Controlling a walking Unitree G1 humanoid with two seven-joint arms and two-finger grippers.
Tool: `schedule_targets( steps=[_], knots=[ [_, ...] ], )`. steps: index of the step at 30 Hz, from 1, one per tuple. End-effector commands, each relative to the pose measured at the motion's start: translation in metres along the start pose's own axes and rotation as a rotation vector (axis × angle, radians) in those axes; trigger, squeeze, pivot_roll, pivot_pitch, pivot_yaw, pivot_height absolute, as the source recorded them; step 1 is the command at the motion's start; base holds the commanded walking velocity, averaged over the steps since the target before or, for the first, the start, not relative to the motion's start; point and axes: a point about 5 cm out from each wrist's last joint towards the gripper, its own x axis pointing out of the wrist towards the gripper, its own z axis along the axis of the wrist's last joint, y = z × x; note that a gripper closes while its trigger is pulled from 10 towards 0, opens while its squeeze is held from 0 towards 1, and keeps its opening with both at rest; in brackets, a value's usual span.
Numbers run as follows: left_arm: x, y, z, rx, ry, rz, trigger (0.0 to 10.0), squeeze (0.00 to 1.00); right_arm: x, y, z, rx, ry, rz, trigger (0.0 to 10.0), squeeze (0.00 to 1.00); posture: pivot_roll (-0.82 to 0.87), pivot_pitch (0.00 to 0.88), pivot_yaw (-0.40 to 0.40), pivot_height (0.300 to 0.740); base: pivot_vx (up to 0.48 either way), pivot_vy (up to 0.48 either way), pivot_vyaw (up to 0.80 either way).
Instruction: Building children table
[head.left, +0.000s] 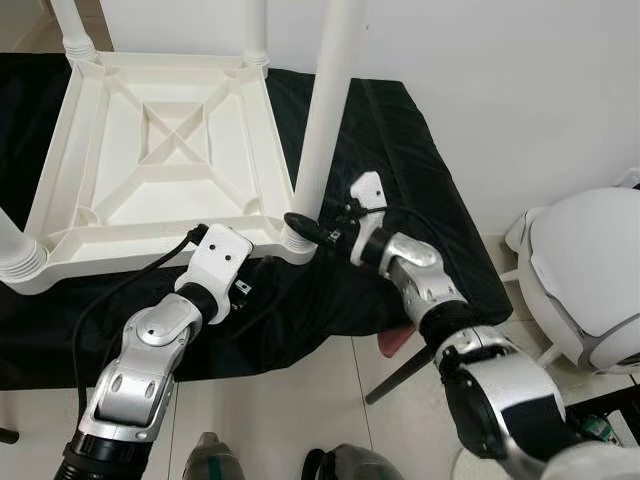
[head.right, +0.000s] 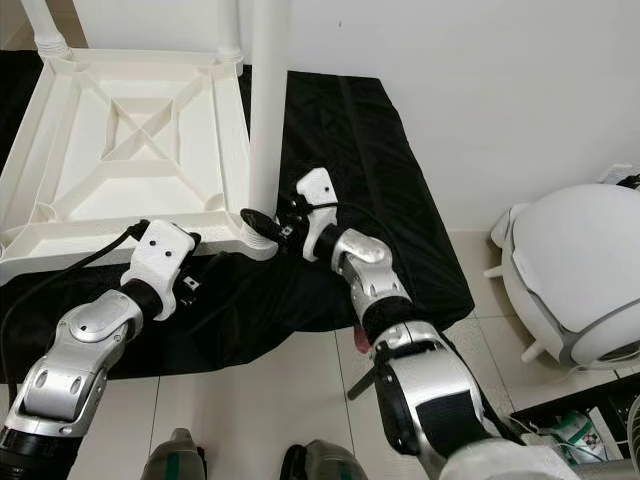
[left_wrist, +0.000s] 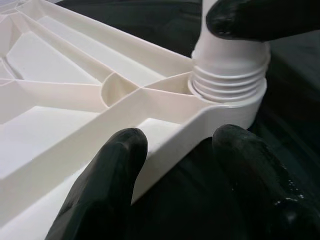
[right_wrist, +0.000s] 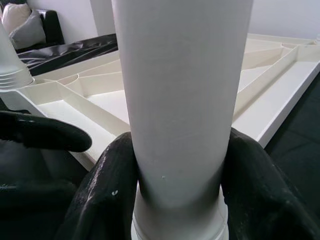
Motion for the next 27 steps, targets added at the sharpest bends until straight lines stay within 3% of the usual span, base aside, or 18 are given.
schedule_targets(
  steps=[1, 19, 20, 21, 22, 27],
  knots=[
    [0.002, 0.001, -0.002, 0.000, 0.011, 0.035, 10.0, 0.00, -0.006, -0.002, 0.007, -0.011, -0.043, 0.007, 0.0, 0.00, 0.10, 0.000, -0.124, 0.740, 0.000, 0.000, 0.00],
    [-0.002, 0.005, -0.003, 0.004, 0.011, 0.042, 10.0, 0.00, -0.039, 0.013, 0.026, -0.020, -0.103, -0.060, 0.0, 0.00, 0.09, 0.000, -0.132, 0.740, 0.000, 0.000, 0.00],
    [-0.002, 0.006, -0.003, 0.004, 0.011, 0.042, 10.0, 0.00, -0.039, 0.015, 0.024, -0.022, -0.097, -0.073, 4.5, 0.00, 0.08, 0.000, -0.130, 0.740, 0.000, 0.000, 0.00],
    [-0.002, 0.006, -0.003, 0.004, 0.011, 0.042, 10.0, 0.00, -0.039, 0.015, 0.024, -0.022, -0.097, -0.073, 4.5, 0.00, 0.08, 0.000, -0.130, 0.740, 0.000, 0.000, 0.00],
    [-0.002, 0.006, -0.003, -0.003, 0.007, 0.041, 10.0, 0.00, -0.037, 0.015, 0.021, -0.028, -0.088, -0.091, 10.0, 0.00, 0.08, 0.000, -0.129, 0.740, 0.000, 0.000, 0.00],
    [-0.002, 0.007, -0.001, -0.011, -0.008, 0.020, 10.0, 0.00, -0.033, 0.016, 0.019, -0.030, -0.073, -0.128, 10.0, 0.00, 0.09, 0.004, -0.131, 0.740, 0.000, 0.000, 0.00]
  ],
)
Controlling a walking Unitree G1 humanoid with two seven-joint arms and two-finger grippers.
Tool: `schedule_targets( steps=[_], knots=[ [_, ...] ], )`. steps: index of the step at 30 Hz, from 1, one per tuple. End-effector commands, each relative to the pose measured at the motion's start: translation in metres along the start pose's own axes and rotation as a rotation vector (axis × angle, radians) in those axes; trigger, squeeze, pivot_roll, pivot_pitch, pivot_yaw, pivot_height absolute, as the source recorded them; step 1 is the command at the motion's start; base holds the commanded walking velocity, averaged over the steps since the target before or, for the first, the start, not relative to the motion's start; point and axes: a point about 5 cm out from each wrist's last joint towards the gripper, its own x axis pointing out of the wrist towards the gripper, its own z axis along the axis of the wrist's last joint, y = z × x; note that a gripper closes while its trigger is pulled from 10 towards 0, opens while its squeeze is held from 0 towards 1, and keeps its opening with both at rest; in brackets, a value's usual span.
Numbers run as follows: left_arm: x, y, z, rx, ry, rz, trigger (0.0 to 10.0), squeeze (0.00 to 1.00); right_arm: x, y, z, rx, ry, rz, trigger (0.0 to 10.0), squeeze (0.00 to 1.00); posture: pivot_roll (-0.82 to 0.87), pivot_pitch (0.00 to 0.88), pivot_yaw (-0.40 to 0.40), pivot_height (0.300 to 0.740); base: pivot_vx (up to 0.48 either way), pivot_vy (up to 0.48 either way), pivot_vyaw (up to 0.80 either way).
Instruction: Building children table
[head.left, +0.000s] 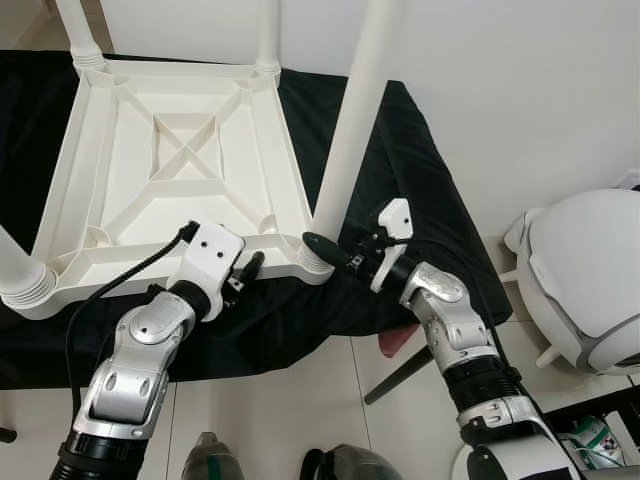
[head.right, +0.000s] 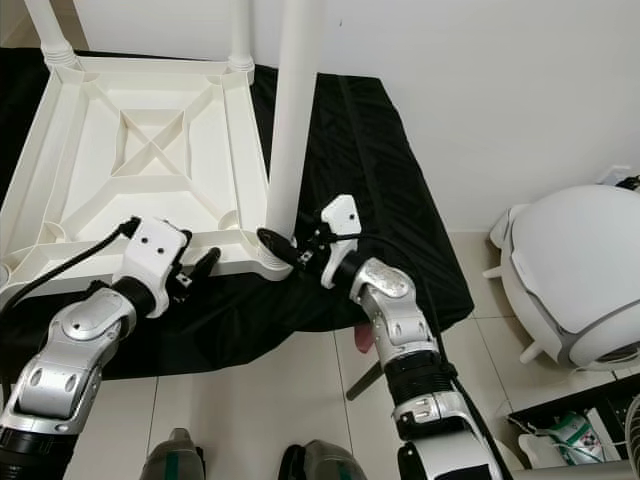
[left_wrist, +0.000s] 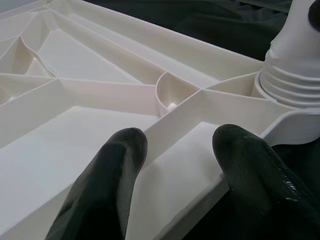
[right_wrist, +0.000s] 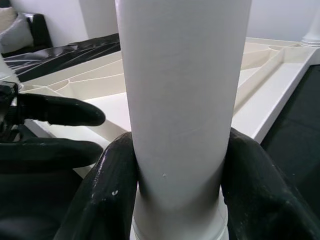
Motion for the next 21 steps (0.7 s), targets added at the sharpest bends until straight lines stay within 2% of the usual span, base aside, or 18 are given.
schedule_targets(
  steps=[1, 8, 17, 21],
  knots=[
    [0.000, -0.001, 0.000, -0.009, -0.010, -0.010, 10.0, 0.00, 0.002, -0.004, 0.015, -0.033, -0.062, -0.026, 10.0, 0.00, 0.09, 0.004, -0.131, 0.740, 0.000, 0.000, 0.00],
    [-0.011, -0.013, 0.009, -0.011, -0.067, -0.171, 10.0, 0.00, 0.007, -0.010, 0.012, -0.021, -0.033, -0.136, 10.0, 0.00, 0.10, 0.017, -0.128, 0.740, 0.000, 0.000, 0.00],
    [-0.016, -0.018, 0.015, -0.003, -0.103, -0.275, 10.0, 0.00, 0.011, -0.008, 0.010, -0.005, -0.030, -0.195, 10.0, 0.00, 0.09, 0.017, -0.113, 0.740, 0.000, 0.000, 0.00],
    [-0.017, -0.018, 0.018, -0.009, -0.114, -0.281, 10.0, 0.00, 0.012, -0.007, 0.009, -0.008, -0.023, -0.221, 10.0, 0.00, 0.09, 0.017, -0.111, 0.740, 0.000, 0.000, 0.00]
  ],
)
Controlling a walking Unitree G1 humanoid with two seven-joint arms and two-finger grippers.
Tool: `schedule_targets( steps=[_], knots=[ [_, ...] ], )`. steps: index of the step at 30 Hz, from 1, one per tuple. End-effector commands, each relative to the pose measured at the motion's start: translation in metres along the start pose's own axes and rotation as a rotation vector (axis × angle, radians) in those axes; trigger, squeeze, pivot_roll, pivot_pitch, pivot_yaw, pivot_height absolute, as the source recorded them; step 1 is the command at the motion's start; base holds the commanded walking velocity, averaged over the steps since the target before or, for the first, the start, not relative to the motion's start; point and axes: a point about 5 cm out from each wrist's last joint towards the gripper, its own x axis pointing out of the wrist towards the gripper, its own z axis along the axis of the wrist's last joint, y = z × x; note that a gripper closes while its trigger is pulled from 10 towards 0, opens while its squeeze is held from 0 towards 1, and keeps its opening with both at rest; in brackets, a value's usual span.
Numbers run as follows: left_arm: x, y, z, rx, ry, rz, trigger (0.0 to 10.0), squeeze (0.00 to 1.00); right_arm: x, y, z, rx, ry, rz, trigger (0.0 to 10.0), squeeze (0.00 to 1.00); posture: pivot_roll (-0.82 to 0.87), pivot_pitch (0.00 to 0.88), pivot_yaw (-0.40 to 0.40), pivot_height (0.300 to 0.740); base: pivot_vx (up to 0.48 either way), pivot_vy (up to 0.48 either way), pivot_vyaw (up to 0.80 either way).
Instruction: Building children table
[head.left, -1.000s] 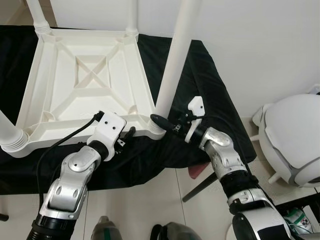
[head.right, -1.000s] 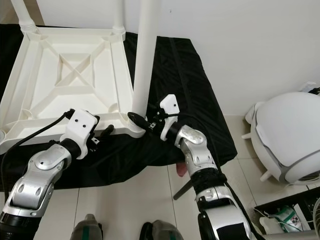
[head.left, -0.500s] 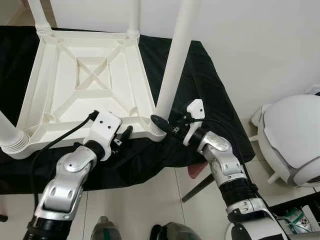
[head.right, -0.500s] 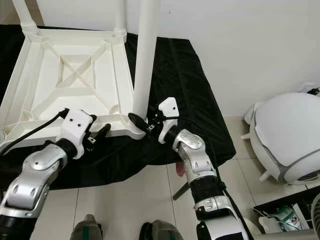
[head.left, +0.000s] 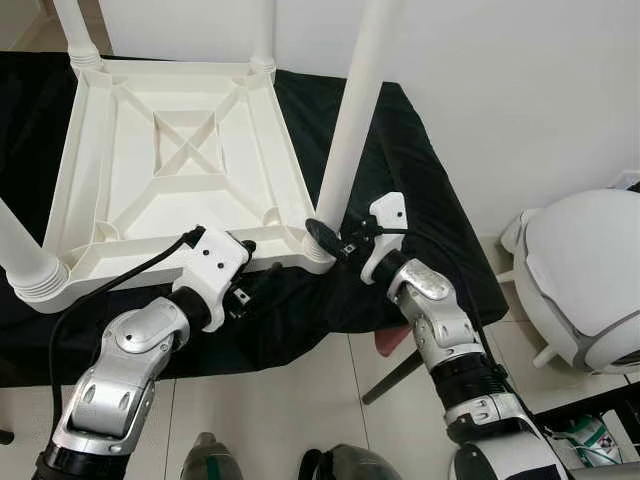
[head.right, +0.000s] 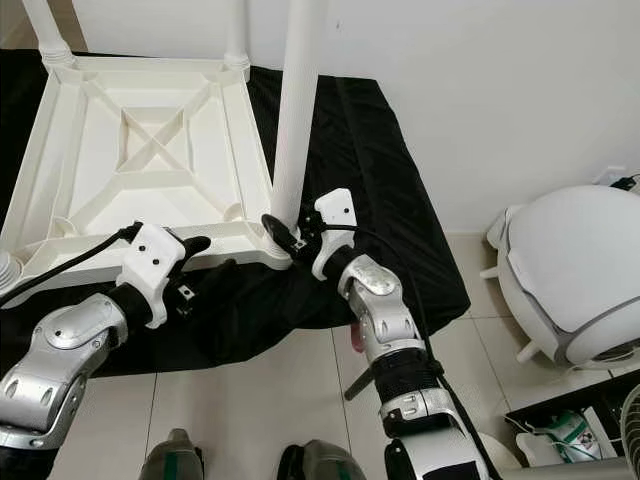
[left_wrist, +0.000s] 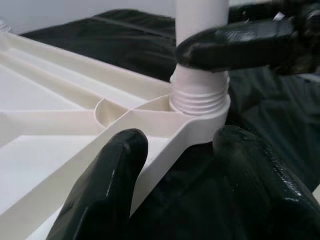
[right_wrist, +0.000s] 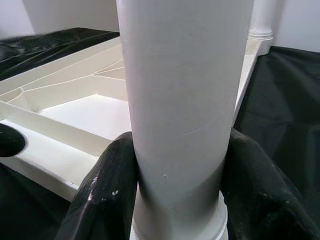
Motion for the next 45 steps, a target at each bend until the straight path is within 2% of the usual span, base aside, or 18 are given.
schedule_targets(
  steps=[1, 6, 9, 13, 17, 19, 26, 27, 28, 31, 36, 38, 39, 41, 42, 43, 44, 45],
  knots=[
    [-0.001, -0.005, 0.003, -0.002, -0.014, -0.068, 10.0, 0.00, 0.003, -0.004, 0.009, -0.016, -0.030, -0.047, 10.0, 0.00, 0.09, 0.017, -0.111, 0.740, 0.000, 0.000, 0.00],
    [-0.001, -0.003, 0.004, -0.003, -0.017, -0.054, 10.0, 0.00, 0.003, 0.000, 0.008, -0.028, -0.005, -0.203, 10.0, 0.00, 0.10, 0.022, -0.113, 0.740, 0.000, 0.000, 0.00],
    [-0.001, -0.003, 0.004, -0.004, -0.017, -0.051, 10.0, 0.00, 0.003, 0.001, 0.008, -0.029, -0.005, -0.229, 10.0, 0.00, 0.10, 0.022, -0.113, 0.740, 0.000, 0.000, 0.00],
    [-0.003, -0.003, 0.002, -0.012, -0.010, -0.042, 10.0, 0.00, -0.008, 0.002, 0.009, -0.070, 0.017, -0.456, 10.0, 0.00, 0.10, 0.028, -0.114, 0.740, 0.000, 0.000, 0.00],
    [-0.004, -0.002, 0.002, -0.014, -0.007, -0.036, 10.0, 0.00, -0.013, 0.003, 0.012, -0.108, 0.019, -0.486, 10.0, 0.00, 0.09, 0.031, -0.113, 0.740, 0.000, 0.000, 0.00],
    [-0.004, -0.002, 0.001, -0.013, -0.004, -0.035, 10.0, 0.00, -0.018, -0.001, 0.013, -0.107, 0.025, -0.527, 10.0, 0.00, 0.09, 0.033, -0.114, 0.740, 0.000, 0.000, 0.00],
    [-0.005, -0.001, 0.001, -0.011, -0.003, -0.032, 10.0, 0.00, -0.020, 0.000, 0.013, -0.092, 0.030, -0.522, 10.0, 0.00, 0.08, 0.036, -0.114, 0.740, 0.000, 0.000, 0.00],
    [-0.005, 0.000, 0.001, -0.011, -0.004, -0.030, 10.0, 0.00, -0.019, 0.002, 0.013, -0.083, 0.033, -0.496, 10.0, 0.63, 0.08, 0.035, -0.111, 0.740, 0.000, 0.000, 0.00],
    [-0.004, 0.000, 0.001, -0.010, -0.005, -0.030, 10.0, 0.00, -0.017, 0.007, 0.014, -0.057, 0.023, -0.433, 10.0, 1.00, 0.07, 0.036, -0.108, 0.740, 0.000, 0.000, 0.00],
    [-0.004, 0.001, 0.001, -0.008, -0.006, -0.031, 10.0, 0.00, -0.016, 0.012, 0.018, -0.016, -0.004, -0.352, 10.0, 1.00, 0.07, 0.035, -0.107, 0.740, 0.000, 0.000, 0.00],
    [-0.002, 0.000, 0.002, -0.008, -0.009, -0.036, 10.0, 0.00, -0.019, 0.011, 0.023, -0.015, -0.026, -0.232, 10.0, 1.00, 0.06, 0.033, -0.105, 0.740, 0.000, 0.000, 0.00],
    [-0.001, -0.001, 0.002, -0.011, -0.013, -0.042, 10.0, 0.00, -0.023, 0.006, 0.018, -0.009, 0.017, -0.101, 10.0, 0.00, 0.06, 0.032, -0.104, 0.740, 0.000, 0.000, 0.00],
    [0.000, -0.001, 0.002, -0.011, -0.013, -0.044, 10.0, 0.00, -0.025, 0.001, 0.018, -0.041, 0.019, -0.068, 10.0, 0.00, 0.06, 0.030, -0.103, 0.740, 0.000, 0.000, 0.00],
    [0.000, -0.001, 0.002, -0.011, -0.013, -0.044, 10.0, 0.00, -0.025, 0.001, 0.018, -0.041, 0.019, -0.068, 10.0, 0.00, 0.06, 0.030, -0.103, 0.740, 0.000, 0.000, 0.00],
    [0.001, -0.002, 0.003, -0.011, -0.016, -0.046, 10.0, 0.00, -0.027, -0.006, 0.016, -0.048, 0.030, -0.045, 10.0, 0.00, 0.06, 0.027, -0.104, 0.740, 0.000, 0.000, 0.00],
    [0.001, -0.002, 0.003, -0.011, -0.016, -0.046, 10.0, 0.00, -0.027, -0.006, 0.016, -0.048, 0.030, -0.045, 10.0, 0.00, 0.06, 0.027, -0.104, 0.740, 0.000, 0.000, 0.00],
    [0.001, -0.001, 0.003, -0.009, -0.019, -0.049, 10.0, 0.00, -0.028, -0.017, 0.015, -0.074, 0.040, -0.022, 10.0, 0.00, 0.06, 0.025, -0.103, 0.740, 0.000, 0.000, 0.00],
    [0.001, -0.001, 0.003, -0.009, -0.019, -0.049, 10.0, 0.00, -0.028, -0.017, 0.015, -0.074, 0.040, -0.022, 10.0, 0.00, 0.06, 0.025, -0.103, 0.740, 0.000, 0.000, 0.00]
  ],
)
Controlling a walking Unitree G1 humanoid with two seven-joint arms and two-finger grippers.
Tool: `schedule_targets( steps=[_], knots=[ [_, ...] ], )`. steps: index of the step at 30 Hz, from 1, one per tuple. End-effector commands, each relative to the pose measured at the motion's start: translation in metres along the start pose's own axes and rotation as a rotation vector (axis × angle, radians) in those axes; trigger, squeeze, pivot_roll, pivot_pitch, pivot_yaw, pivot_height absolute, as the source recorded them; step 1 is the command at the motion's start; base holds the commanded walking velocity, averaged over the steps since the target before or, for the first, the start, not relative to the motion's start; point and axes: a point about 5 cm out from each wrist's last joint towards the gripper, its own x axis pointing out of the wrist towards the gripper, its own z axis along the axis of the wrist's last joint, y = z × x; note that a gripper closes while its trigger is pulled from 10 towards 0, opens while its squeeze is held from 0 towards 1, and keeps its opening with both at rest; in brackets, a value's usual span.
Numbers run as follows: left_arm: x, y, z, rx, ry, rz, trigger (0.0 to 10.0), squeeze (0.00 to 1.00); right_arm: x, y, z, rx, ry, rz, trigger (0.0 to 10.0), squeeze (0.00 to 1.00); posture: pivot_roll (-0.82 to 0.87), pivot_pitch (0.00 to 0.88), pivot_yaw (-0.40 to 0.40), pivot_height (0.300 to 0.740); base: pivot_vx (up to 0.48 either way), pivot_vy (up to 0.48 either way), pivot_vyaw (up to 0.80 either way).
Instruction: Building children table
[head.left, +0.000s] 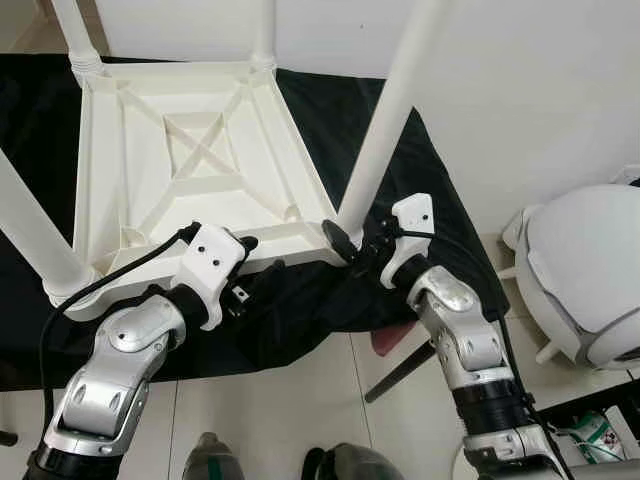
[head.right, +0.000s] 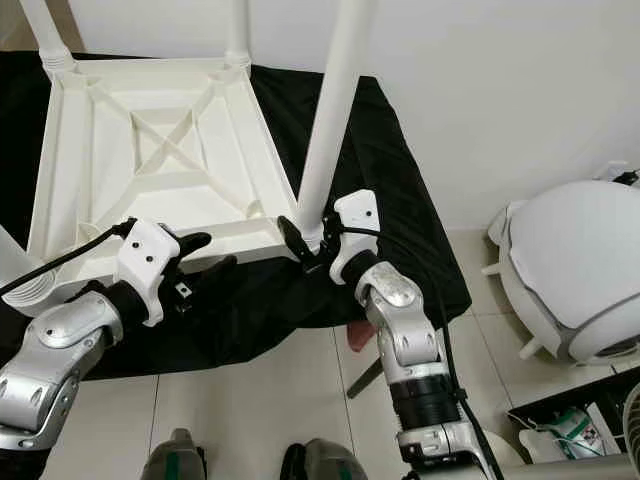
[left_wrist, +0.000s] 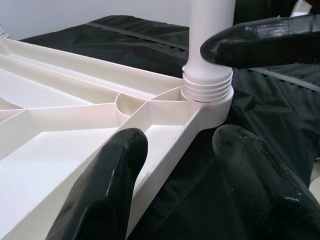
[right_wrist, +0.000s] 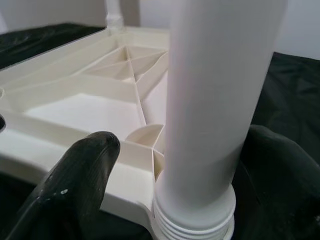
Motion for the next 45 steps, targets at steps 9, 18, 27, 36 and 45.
schedule_targets(
  steps=[9, 18, 27, 36, 45],
  knots=[
    [0.009, -0.003, 0.003, -0.003, -0.020, -0.040, 10.0, 0.00, 0.011, -0.038, -0.014, -0.105, 0.103, 0.209, 10.0, 0.00, 0.07, 0.002, -0.104, 0.740, 0.000, 0.000, 0.00],
    [0.010, -0.011, 0.003, -0.017, -0.029, -0.044, 10.0, 0.00, 0.026, -0.038, -0.013, -0.096, 0.120, 0.307, 10.0, 0.00, 0.09, 0.000, -0.120, 0.740, 0.000, 0.000, 0.00],
    [0.010, -0.011, 0.003, -0.024, -0.030, -0.031, 10.0, 0.00, 0.031, -0.032, -0.017, -0.104, 0.119, 0.390, 4.7, 0.00, 0.10, 0.000, -0.128, 0.740, 0.000, 0.000, 0.00],
    [0.009, -0.015, 0.001, -0.032, -0.025, -0.045, 10.0, 0.00, 0.025, -0.034, -0.023, -0.054, 0.126, 0.382, 0.0, 0.00, 0.09, 0.009, -0.122, 0.740, 0.000, 0.000, 0.00],
    [0.011, -0.014, 0.001, -0.030, -0.024, -0.049, 10.0, 0.00, 0.026, -0.031, -0.020, -0.005, 0.061, 0.203, 10.0, 0.00, 0.08, 0.010, -0.114, 0.740, 0.000, 0.000, 0.00]
  ],
)
